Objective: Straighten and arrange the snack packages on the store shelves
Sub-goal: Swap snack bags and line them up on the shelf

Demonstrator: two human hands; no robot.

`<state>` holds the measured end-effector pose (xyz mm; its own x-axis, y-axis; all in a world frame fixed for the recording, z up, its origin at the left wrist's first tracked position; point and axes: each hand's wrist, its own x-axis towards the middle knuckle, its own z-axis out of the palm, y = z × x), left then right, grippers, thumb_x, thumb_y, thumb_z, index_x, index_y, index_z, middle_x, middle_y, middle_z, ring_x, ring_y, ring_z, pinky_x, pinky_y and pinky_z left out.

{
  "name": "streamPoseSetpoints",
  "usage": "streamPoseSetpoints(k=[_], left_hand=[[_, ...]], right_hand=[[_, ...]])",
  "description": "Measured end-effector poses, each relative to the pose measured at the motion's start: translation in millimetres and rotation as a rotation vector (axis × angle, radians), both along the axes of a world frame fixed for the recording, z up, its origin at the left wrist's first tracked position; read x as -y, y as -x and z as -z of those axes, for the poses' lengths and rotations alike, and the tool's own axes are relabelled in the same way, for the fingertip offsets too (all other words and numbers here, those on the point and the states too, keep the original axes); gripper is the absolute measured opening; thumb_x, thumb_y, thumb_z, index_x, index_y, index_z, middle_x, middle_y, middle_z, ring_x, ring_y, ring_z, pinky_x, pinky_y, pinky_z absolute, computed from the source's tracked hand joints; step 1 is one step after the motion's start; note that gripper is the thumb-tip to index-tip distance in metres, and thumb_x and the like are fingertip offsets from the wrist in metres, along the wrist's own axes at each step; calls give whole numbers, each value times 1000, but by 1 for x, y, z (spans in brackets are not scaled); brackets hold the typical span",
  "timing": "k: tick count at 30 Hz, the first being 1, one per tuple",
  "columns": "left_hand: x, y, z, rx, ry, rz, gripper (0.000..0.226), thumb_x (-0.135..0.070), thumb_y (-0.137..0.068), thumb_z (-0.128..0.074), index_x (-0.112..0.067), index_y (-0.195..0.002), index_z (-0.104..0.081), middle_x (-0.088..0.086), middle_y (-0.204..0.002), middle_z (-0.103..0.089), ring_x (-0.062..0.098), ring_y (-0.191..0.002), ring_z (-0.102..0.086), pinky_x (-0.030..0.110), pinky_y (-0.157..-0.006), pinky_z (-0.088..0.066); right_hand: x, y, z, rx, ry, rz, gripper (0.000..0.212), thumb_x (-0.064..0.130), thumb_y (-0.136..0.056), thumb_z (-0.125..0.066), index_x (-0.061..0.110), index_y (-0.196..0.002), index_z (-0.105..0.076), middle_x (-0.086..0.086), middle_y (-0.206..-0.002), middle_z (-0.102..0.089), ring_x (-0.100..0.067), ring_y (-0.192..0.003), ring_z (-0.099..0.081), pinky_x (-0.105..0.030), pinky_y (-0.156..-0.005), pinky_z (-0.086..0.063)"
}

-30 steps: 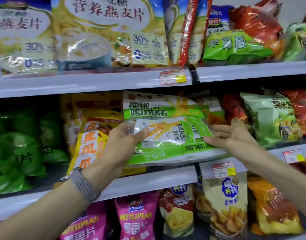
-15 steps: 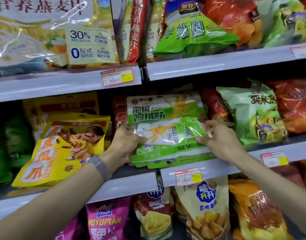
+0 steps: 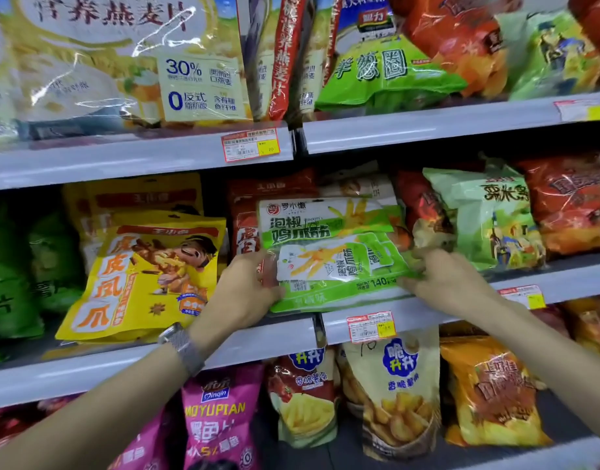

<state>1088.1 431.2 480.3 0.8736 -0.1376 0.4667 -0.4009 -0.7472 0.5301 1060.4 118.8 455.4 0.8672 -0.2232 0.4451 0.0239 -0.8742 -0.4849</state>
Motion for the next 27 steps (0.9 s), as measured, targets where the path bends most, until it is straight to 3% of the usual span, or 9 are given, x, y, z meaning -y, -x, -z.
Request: streamPoseSetpoints(k=[2, 4, 6, 9, 11, 15, 20, 24, 27], left_hand=[[-9, 6, 5, 37, -82, 16, 35, -19, -89, -79, -12, -123, -72, 2, -136, -68, 26, -125, -63, 30, -92, -51], [-15, 16, 11, 71, -133, 34, 44, -24, -93, -75, -20, -136, -69, 4, -147, -57, 25, -140, -49, 30, -106, -43], [-16, 24, 18, 108, -169, 56, 40, -29, -96, -73, -25, -135, -68, 4, -142, -55, 24, -139, -44, 24, -103, -36], [-11, 37, 22, 138, -203, 85, 39, -33, -97, -72, -24, -134, -68, 1, -135, -64, 17, -126, -57, 23, -95, -42], [-2, 45, 22, 140, -227, 103, 40, -37, -97, -71, -24, -134, -68, 0, -134, -67, 18, -122, -62, 29, -97, -48], [24, 60, 22, 152, -253, 125, 43, -42, -97, -68, -28, -138, -64, -3, -136, -67, 18, -126, -60, 32, -101, -49], [82, 80, 18, 151, -320, 134, 58, -49, -99, -64, -36, -153, -46, -4, -137, -64, 18, -127, -59, 33, -103, -48], [149, 87, 16, 163, -260, 128, 63, -50, -97, -66, -31, -154, -48, -4, -138, -65, 18, -126, -61, 31, -101, -48], [208, 90, 18, 176, -253, 104, 62, -51, -97, -64, -27, -153, -50, -3, -136, -67, 19, -122, -64, 31, -98, -48]], right_hand=[[-4, 10, -1, -11, 35, 3, 43, 44, -92, -74, 13, -121, -67, -12, -106, -73, -33, -98, -67, -39, -79, -53], [-8, 21, 0, -2, 60, -5, 38, 47, -94, -70, 15, -116, -70, -7, -87, -72, -25, -80, -64, -34, -64, -46], [-11, 32, 5, -2, 99, -12, 42, 49, -95, -67, 14, -118, -70, -6, -85, -70, -24, -79, -63, -33, -62, -44], [-13, 47, 14, -1, 205, -25, 52, 54, -95, -62, 15, -128, -66, -5, -129, -65, -29, -117, -59, -42, -89, -51], [-15, 57, 15, 6, 257, -16, 53, 55, -96, -59, 21, -137, -61, 0, -141, -59, -26, -129, -53, -42, -97, -50], [-6, 75, 12, 23, 348, 25, 48, 60, -97, -53, 32, -136, -60, -1, -138, -63, -26, -123, -60, -36, -88, -50], [36, 101, -1, 62, 426, 65, 48, 62, -99, -48, 32, -135, -59, 5, -135, -63, -23, -120, -61, -38, -85, -52], [97, 115, -4, 99, 438, 84, 44, 63, -99, -45, 35, -128, -61, 8, -129, -65, -22, -115, -62, -38, -80, -51], [153, 120, -1, 76, 424, 99, 49, 63, -100, -45, 34, -137, -57, 7, -134, -64, -24, -121, -60, -39, -86, -51]])
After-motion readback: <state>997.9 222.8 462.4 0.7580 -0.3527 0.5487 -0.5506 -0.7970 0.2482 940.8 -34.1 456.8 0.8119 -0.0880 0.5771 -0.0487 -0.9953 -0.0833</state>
